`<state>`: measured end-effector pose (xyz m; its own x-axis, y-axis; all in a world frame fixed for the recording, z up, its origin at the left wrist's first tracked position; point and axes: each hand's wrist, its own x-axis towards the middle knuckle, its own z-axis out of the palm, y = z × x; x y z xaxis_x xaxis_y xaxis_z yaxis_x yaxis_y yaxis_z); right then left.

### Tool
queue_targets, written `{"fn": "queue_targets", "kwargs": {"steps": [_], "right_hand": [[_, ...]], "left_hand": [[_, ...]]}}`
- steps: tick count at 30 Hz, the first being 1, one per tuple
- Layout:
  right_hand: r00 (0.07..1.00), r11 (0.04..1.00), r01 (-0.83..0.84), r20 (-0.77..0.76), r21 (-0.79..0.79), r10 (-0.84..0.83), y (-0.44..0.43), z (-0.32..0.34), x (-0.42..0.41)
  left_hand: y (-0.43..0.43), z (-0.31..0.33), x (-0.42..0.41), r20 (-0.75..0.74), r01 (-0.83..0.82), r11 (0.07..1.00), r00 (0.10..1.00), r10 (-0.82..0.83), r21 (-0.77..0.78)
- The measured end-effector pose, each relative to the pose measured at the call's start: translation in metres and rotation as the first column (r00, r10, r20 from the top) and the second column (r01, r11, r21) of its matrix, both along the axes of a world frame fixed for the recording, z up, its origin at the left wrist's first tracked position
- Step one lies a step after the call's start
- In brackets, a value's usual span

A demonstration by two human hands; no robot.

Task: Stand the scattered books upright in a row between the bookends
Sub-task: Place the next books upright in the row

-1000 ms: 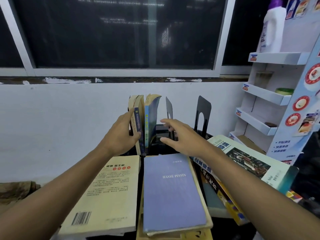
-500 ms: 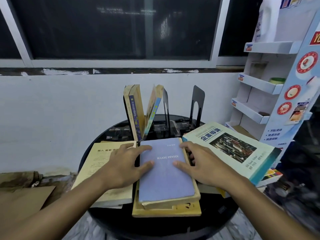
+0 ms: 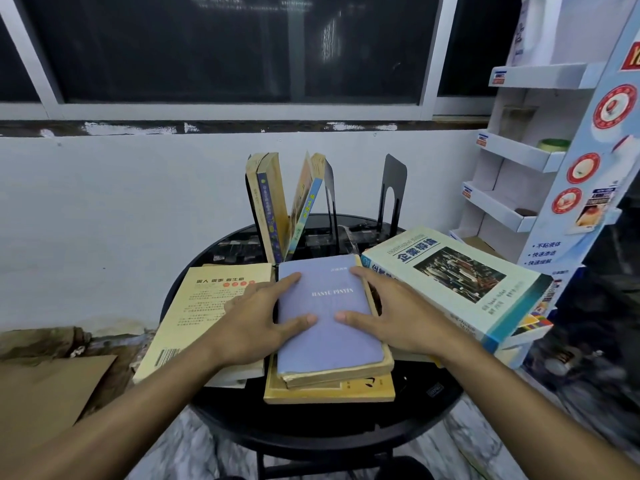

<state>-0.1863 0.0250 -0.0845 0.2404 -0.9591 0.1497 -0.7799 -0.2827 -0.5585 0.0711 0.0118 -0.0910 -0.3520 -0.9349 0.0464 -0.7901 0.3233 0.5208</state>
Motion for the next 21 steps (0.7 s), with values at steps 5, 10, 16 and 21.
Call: {"fn": "queue_targets", "kwargs": {"steps": [5,10,16,21], "right_hand": [[0.995,0.995,0.032,0.099,-0.091,-0.022,-0.002,-0.003,-0.002],[0.947,0.976,0.015,0.315,-0.216,0.055,-0.007,0.008,-0.001],[0.901,0.944,-0.019,0.404,-0.330,0.159,-0.011,0.013,0.003],[0.899,0.897,-0.056,0.369,-0.439,0.237,-0.021,0.021,0.004]], "left_hand": [[0.006,0.005,-0.004,-0.171,0.003,0.997,0.985,-0.017,-0.082],[-0.001,0.017,0.000,-0.423,-0.004,0.992,0.905,-0.050,-0.124],[-0.007,0.022,0.005,-0.573,0.006,0.970,0.806,-0.147,-0.241],[-0.009,0.021,0.004,-0.599,-0.042,0.934,0.778,-0.192,-0.353]]}}
